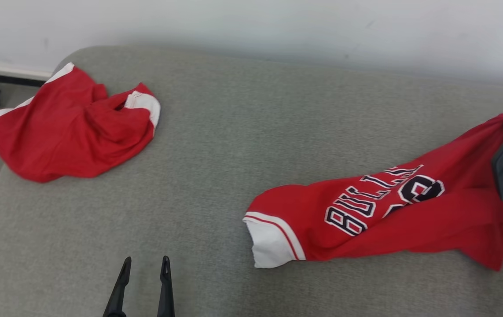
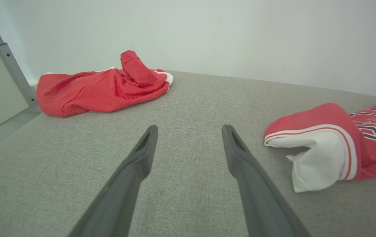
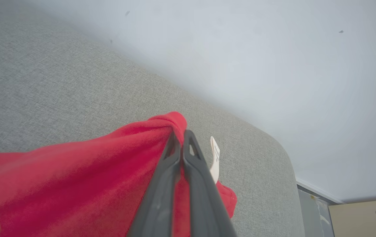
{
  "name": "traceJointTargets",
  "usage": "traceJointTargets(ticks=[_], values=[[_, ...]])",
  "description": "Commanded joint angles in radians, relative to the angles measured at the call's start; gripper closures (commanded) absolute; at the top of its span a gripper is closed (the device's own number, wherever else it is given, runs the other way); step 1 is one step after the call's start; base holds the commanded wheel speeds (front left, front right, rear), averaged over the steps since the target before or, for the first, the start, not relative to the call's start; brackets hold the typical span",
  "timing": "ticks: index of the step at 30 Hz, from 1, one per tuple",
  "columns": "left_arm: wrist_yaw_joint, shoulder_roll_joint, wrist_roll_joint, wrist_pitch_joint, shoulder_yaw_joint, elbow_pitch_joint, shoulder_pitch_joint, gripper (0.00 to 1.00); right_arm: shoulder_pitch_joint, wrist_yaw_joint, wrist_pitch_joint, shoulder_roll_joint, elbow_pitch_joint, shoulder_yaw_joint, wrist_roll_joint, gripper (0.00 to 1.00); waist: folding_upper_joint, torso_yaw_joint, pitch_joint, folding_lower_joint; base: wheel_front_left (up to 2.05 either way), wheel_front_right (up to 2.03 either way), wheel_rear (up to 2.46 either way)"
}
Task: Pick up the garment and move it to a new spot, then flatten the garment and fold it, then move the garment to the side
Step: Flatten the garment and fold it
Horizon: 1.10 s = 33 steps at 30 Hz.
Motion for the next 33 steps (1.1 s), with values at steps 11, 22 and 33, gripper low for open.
traceJointTargets(ticks=[11,22,33], values=[[0.029,-0.001,-0.016,-0.003,-0.033,-0.02,-0.023,0.0,-0.158,-0.003,-0.204,0.044,0.151,0.034,-0.023,0.0,-0.0001,0.101,0.057,0.0,0.0,0.0,0.0],[0.024,-0.001,-0.012,-0.003,-0.012,-0.007,0.0,0.0,-0.028,-0.003,-0.299,0.113,0.091,-0.009,0.058,0.0,-0.0001,0.001,-0.027,0.0,0.0,0.0,0.0],[0.02,-0.001,-0.012,-0.003,0.025,0.03,0.05,0.0,0.369,-0.003,-0.487,0.321,-0.234,-0.18,0.066,0.0,-0.0001,-0.145,-0.137,0.0,0.0,0.0,0.0]])
